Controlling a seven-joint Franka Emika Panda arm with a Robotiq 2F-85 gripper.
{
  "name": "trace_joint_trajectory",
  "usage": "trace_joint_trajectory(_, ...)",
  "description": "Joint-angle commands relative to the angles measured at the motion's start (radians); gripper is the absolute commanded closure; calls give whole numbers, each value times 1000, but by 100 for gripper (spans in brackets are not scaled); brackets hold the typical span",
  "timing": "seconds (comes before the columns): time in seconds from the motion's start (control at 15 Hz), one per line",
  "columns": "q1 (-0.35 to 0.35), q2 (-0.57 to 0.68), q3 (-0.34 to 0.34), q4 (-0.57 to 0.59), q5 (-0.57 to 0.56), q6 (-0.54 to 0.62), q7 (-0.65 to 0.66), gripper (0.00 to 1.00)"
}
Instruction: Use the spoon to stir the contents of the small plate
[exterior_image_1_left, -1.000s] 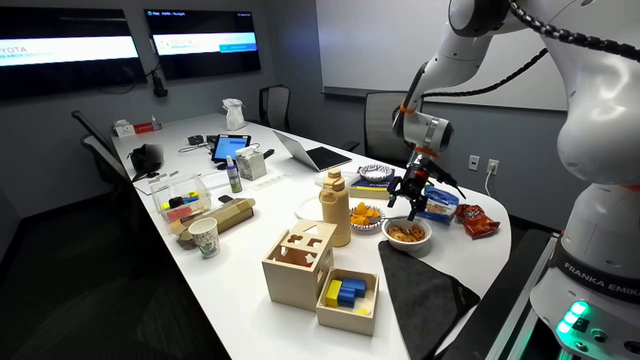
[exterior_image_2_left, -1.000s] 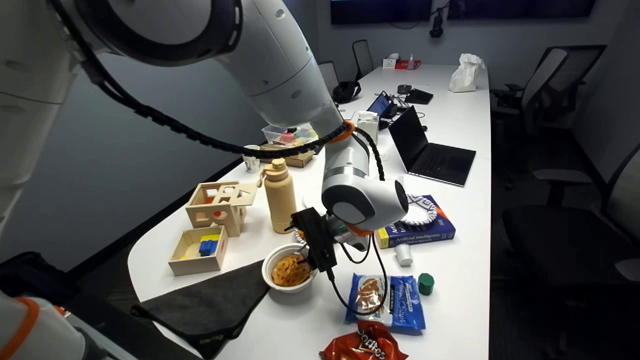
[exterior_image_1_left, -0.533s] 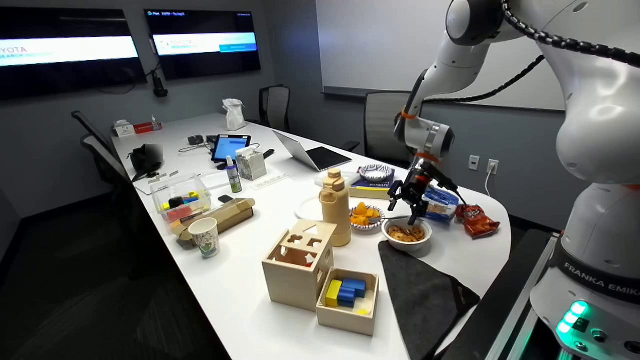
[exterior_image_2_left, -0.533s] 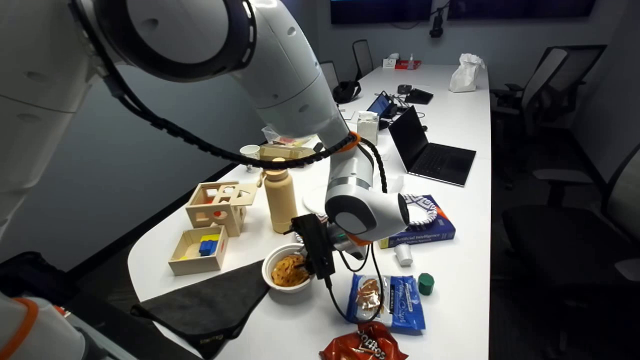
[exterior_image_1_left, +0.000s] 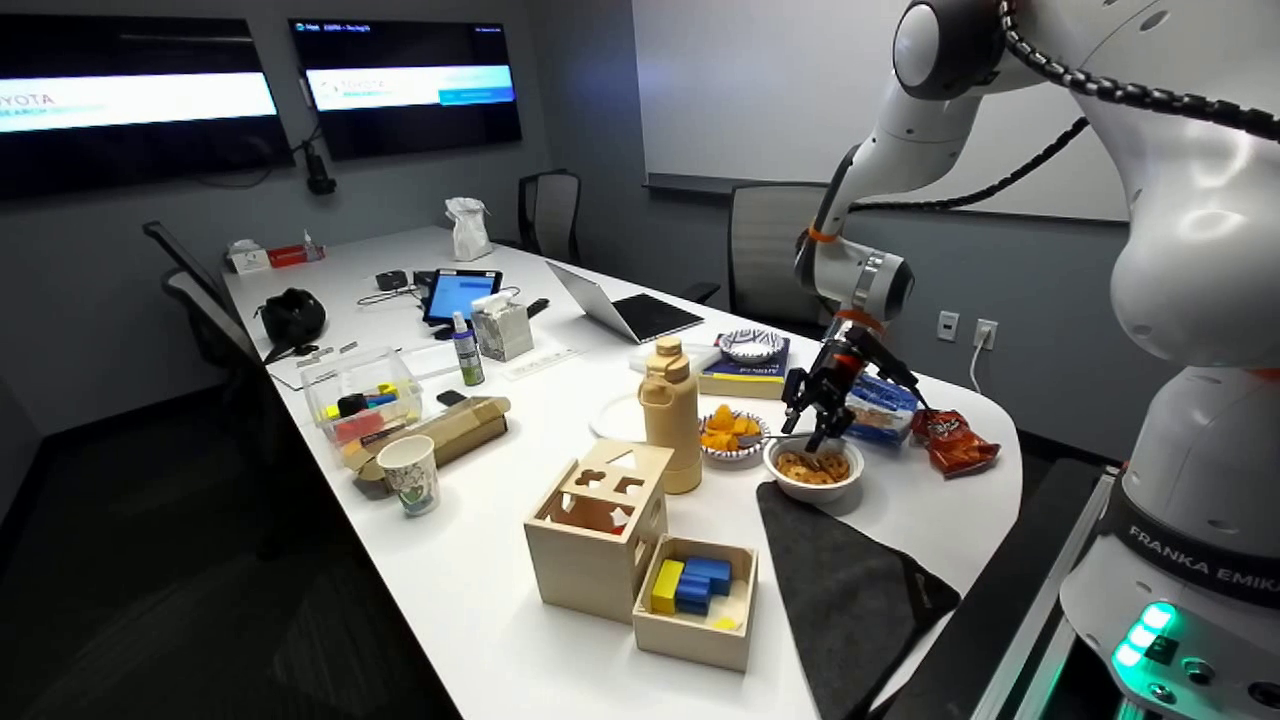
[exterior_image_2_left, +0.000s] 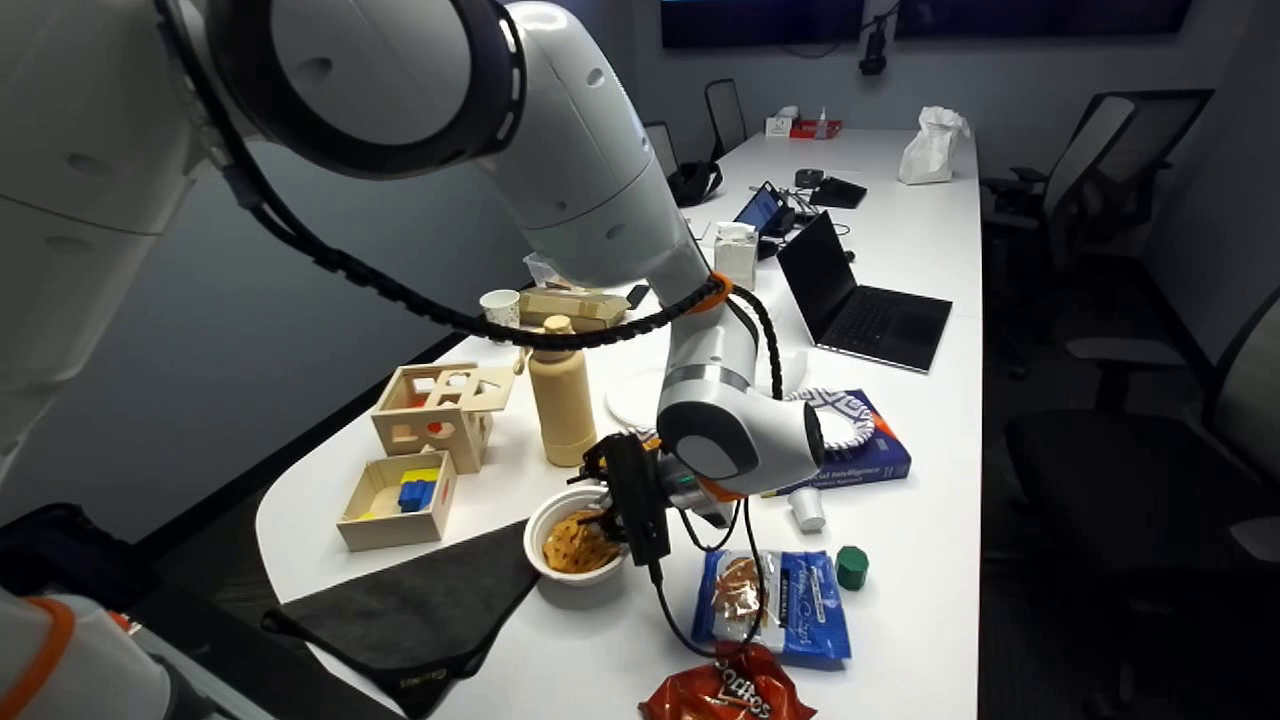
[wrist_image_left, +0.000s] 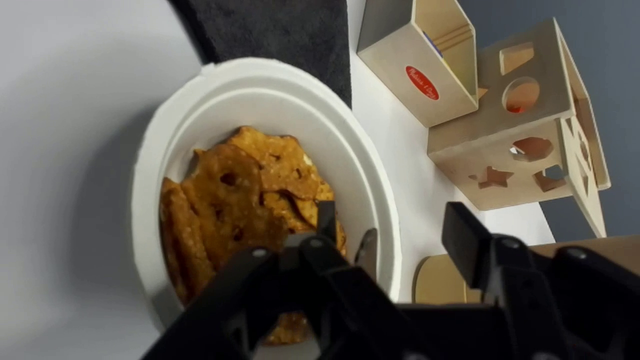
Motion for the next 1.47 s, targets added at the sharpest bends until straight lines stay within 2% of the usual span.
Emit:
trace_joint_trajectory(0.0,-12,22,0,33,27,-41,-13,74)
trace_joint_trajectory(0.2,-12,27,-1,35,33,-51,-13,98)
trace_joint_trajectory(0.27,-14,32,-1,42,35,-56,-13,100)
trace_joint_trajectory(0.6,-19,24,-6,32,46,-69,-18,99)
trace_joint_trajectory(0.87,-3,-30,-32,-1,18,-85,17,99)
trace_joint_trajectory(1.2,53,-112,-78,-7,-83,-142,177,99)
trace_joint_trajectory(1.4,79,-117,-77,43,-198,-244,329,99)
